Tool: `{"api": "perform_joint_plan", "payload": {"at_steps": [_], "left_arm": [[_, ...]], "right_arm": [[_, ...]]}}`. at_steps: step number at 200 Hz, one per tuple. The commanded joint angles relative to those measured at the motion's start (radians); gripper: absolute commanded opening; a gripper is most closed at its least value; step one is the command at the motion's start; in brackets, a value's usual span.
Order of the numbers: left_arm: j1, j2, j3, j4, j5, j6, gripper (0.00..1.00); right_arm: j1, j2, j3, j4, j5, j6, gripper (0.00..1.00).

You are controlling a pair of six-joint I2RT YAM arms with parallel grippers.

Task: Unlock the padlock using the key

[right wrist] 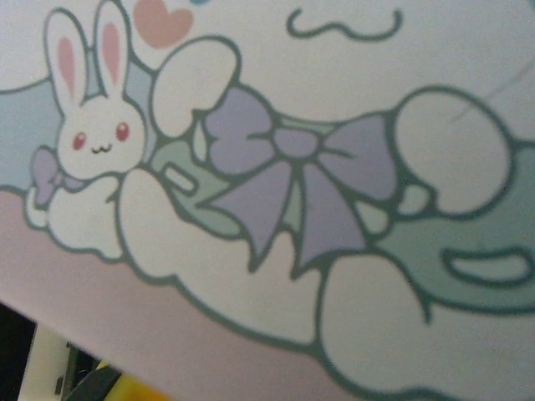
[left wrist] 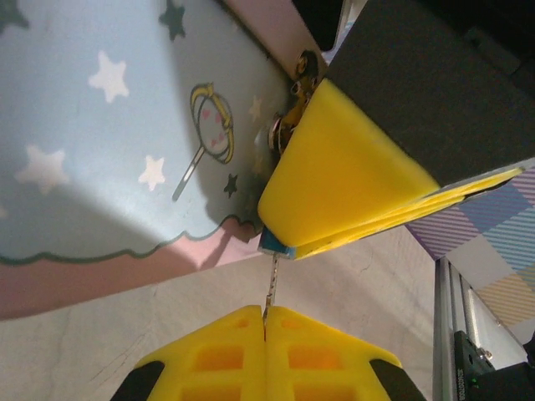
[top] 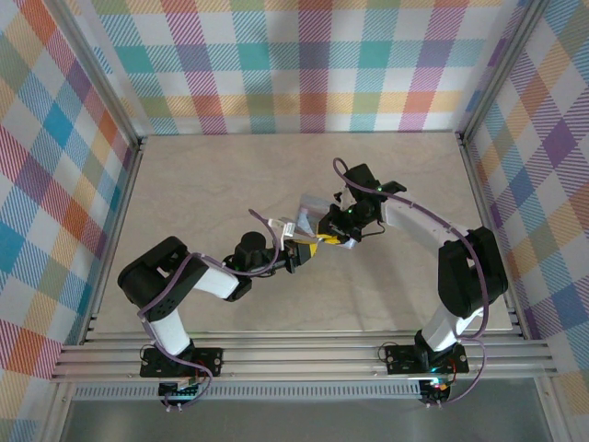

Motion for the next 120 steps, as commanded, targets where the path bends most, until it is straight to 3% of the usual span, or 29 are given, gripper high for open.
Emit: {"api": "perform_joint_plan", "payload": {"at_steps": [1, 72, 120], "left_arm": [[0.008, -0.04, -0.023, 0.078, -0.028, -0.012, 0.0], [0.001, -0.009, 0.008, 0.123, -0.05, -0.072, 0.0], [-0.046, -0.018, 0.038, 0.116, -0.113, -0.098, 0.0]], "right_arm": [[-0.007, -0.001, -0.005, 0.029, -0.037, -0.003, 0.0], [-0.006, -0.004, -0.023, 0.053, -0.046, 0.018, 0.0], [0.002, -0.022, -0.035, 0.041, 0.061, 0.007, 0.0]]}}
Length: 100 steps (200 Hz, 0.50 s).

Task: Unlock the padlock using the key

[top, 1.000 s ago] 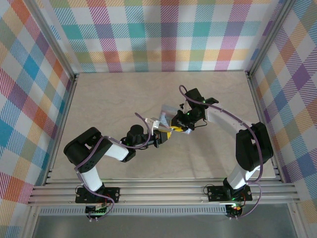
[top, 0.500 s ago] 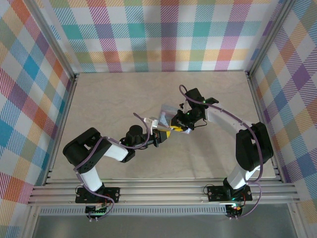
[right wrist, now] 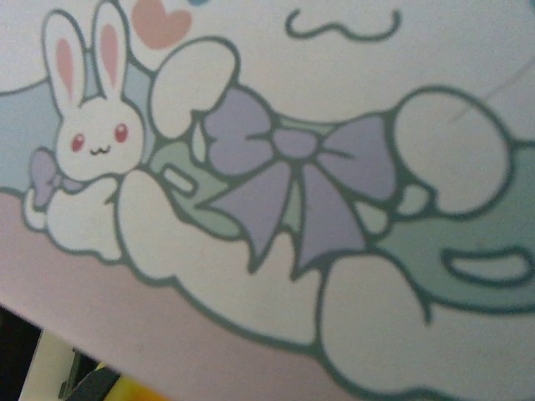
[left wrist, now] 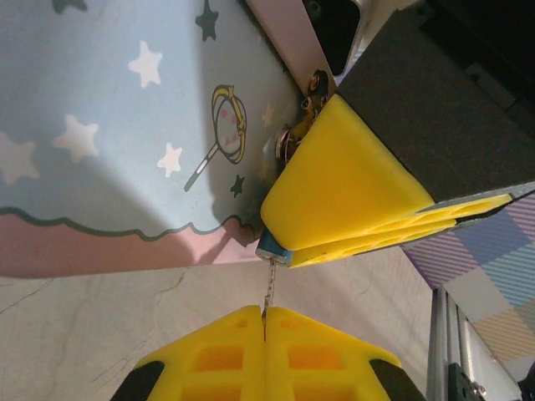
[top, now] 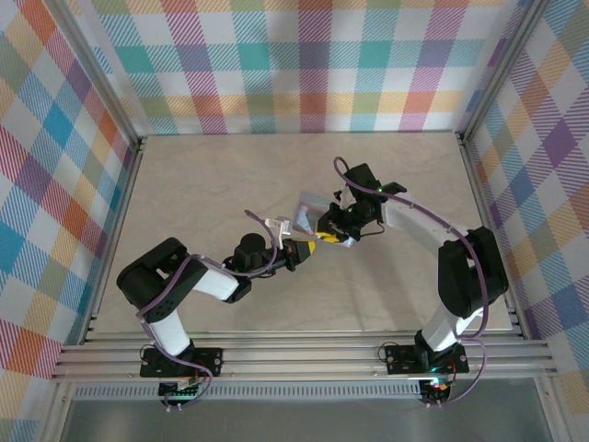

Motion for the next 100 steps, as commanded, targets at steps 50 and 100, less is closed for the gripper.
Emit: {"api": "perform_joint_plan", "payload": {"at_steps": [50, 100], "left_arm": [[-0.093, -0.03, 0.059, 0.057, -0.124, 0.132, 0.0], [-0.101, 0.053, 0.08, 0.188, -0.113, 0.056, 0.0]], "right_arm": [[0.006, -0.026, -0.01, -0.038, 0.102, -0.019, 0.0], [0.005, -0.007, -0.029, 0.033, -0.008, 0.055, 0.0]]}}
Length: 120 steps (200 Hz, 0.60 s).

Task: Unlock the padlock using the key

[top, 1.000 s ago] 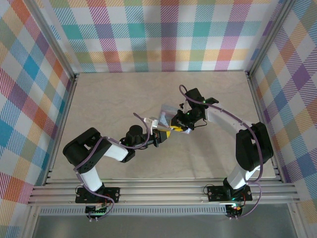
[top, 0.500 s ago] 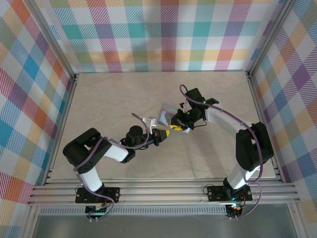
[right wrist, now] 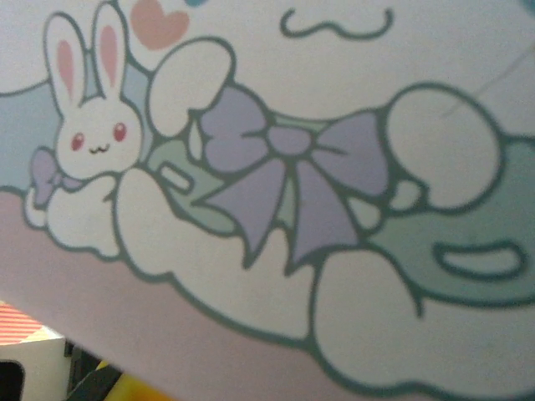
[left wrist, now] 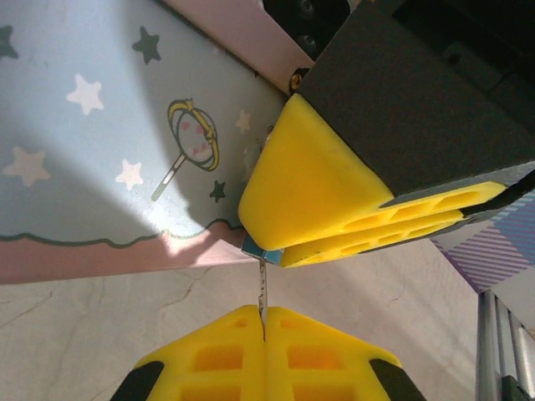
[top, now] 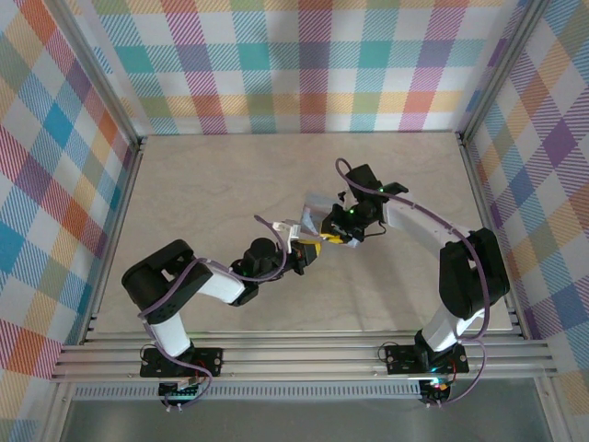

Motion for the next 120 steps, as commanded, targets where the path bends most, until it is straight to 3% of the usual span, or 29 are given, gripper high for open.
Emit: {"api": "perform_joint_plan", "payload": {"at_steps": [1, 28, 69, 120], "left_arm": [[-0.015, 0.033, 0.048, 0.212, 0.037, -0.035, 0.0], [0.011, 0.058, 0.068, 0.225, 0.087, -0.08, 0.0], [0.097, 0.035, 0.073, 0.229, 0.21, -0.147, 0.0], [0.133, 0.056, 0.143, 0.233, 0.35, -0.246, 0.0]], "right_arm": [[0.006, 0.003, -0.026, 0.065, -0.075, 0.047, 0.0], [0.007, 0.001, -0.037, 0.079, -0.108, 0.06, 0.0], [0.002, -0.016, -0.05, 0.029, -0.06, 0.004, 0.0], [0.001, -0.056, -0.114, 0.155, -0.151, 0.001, 0.0]]}}
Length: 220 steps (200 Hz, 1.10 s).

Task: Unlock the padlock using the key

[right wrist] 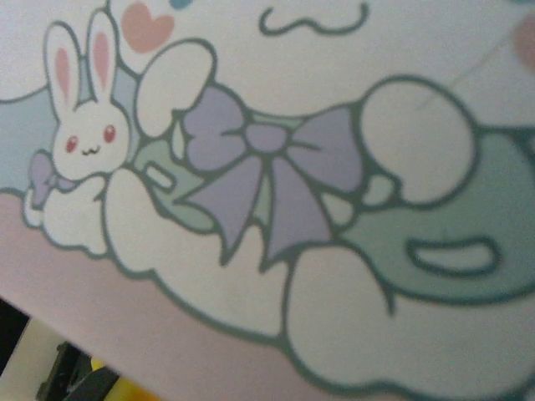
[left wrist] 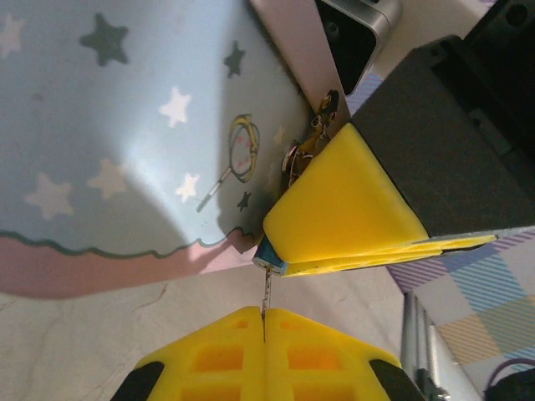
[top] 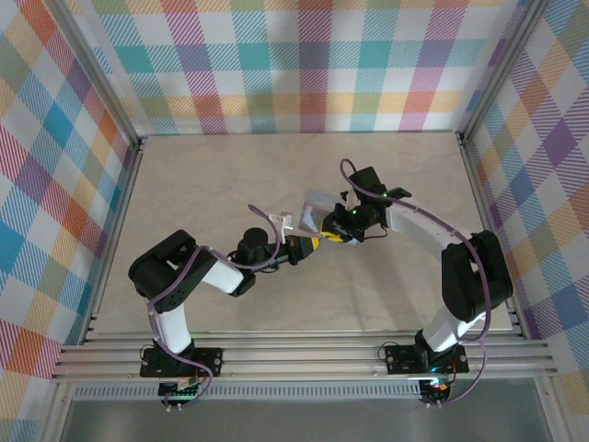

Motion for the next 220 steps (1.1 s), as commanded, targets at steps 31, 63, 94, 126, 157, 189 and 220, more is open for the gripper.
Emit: {"api": "perform_joint_plan", "payload": {"at_steps": [31, 63, 94, 126, 157, 189, 220], "left_arm": [[0.004, -0.016, 0.088, 0.165, 0.057, -0.016, 0.0], [-0.019, -0.036, 0.051, 0.151, -0.006, 0.117, 0.0], [-0.083, -0.053, 0.044, 0.113, -0.091, 0.273, 0.0], [-0.159, -0.105, 0.038, 0.026, -0.215, 0.431, 0.0], [-0.162, -0.129, 0.033, 0.011, -0.254, 0.424, 0.0], [-0.099, -0.039, 0.057, 0.135, -0.127, 0.215, 0.0], [-0.087, 0.01, 0.097, 0.166, -0.031, 0.084, 0.0]], "right_arm": [[0.017, -0.028, -0.031, 0.02, -0.156, 0.0, 0.0], [0.013, -0.009, 0.015, -0.083, -0.178, 0.013, 0.0], [0.013, -0.005, 0.039, -0.144, -0.188, 0.027, 0.0], [0.01, -0.001, 0.041, -0.18, -0.198, 0.034, 0.0], [0.011, 0.001, 0.04, -0.204, -0.197, 0.028, 0.0], [0.01, -0.012, 0.022, -0.187, -0.212, 0.032, 0.0], [0.011, -0.025, 0.009, -0.18, -0.219, 0.025, 0.0]]}}
